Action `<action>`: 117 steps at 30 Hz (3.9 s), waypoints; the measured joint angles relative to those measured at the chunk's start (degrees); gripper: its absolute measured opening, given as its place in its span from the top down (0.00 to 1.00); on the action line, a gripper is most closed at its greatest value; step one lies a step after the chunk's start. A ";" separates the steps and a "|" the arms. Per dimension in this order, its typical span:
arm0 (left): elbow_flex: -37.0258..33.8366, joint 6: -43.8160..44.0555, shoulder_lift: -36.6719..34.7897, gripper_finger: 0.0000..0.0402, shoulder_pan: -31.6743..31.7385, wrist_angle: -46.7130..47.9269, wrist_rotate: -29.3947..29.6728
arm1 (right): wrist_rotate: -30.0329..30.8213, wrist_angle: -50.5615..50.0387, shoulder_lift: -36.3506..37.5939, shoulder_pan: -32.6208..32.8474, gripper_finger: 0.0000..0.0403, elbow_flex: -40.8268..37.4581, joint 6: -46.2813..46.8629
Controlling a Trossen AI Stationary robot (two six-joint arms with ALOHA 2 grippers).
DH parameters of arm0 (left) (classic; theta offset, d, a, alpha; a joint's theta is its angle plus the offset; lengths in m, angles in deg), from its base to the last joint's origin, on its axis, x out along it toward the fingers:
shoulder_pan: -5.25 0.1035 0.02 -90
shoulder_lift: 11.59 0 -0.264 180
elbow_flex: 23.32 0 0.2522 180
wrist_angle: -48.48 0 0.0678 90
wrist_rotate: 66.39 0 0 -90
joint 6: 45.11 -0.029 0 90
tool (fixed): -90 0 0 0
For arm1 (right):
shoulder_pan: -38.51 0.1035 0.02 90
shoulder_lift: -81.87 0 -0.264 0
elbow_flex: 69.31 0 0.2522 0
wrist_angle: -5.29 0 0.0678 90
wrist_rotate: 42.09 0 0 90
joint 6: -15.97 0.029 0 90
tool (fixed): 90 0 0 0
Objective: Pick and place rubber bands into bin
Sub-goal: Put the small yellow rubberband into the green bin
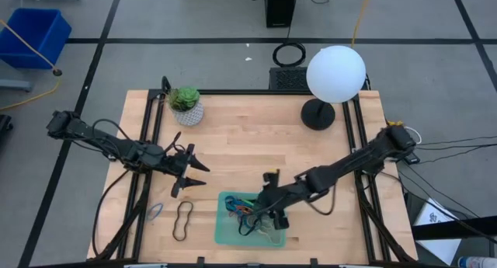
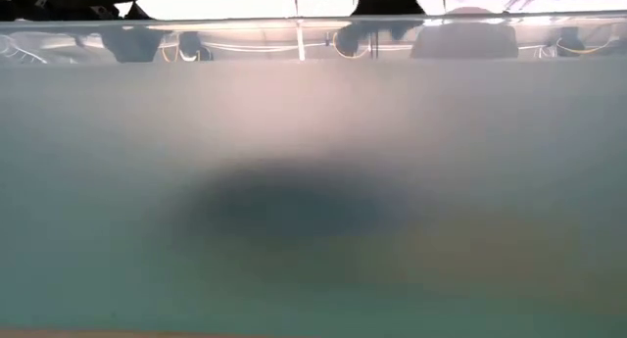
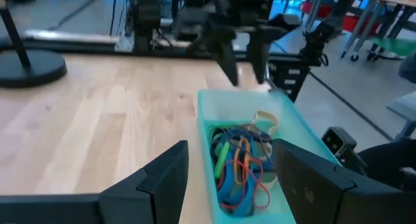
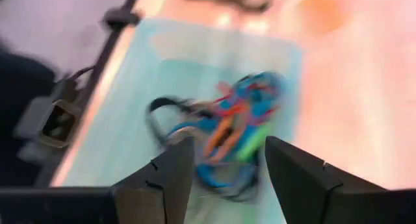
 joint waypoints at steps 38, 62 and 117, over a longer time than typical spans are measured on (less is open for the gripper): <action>19.21 37.28 34.67 0.43 0.00 56.67 2.93 | 11.22 39.03 40.38 -2.71 0.56 -45.87 -2.50; 19.43 38.74 41.46 0.46 1.84 57.49 1.56 | 11.22 38.61 40.35 -4.59 0.56 -45.87 -2.51; 56.63 2.80 43.18 0.99 -5.89 47.05 2.95 | 11.22 36.05 37.58 -4.60 0.55 -45.91 -5.50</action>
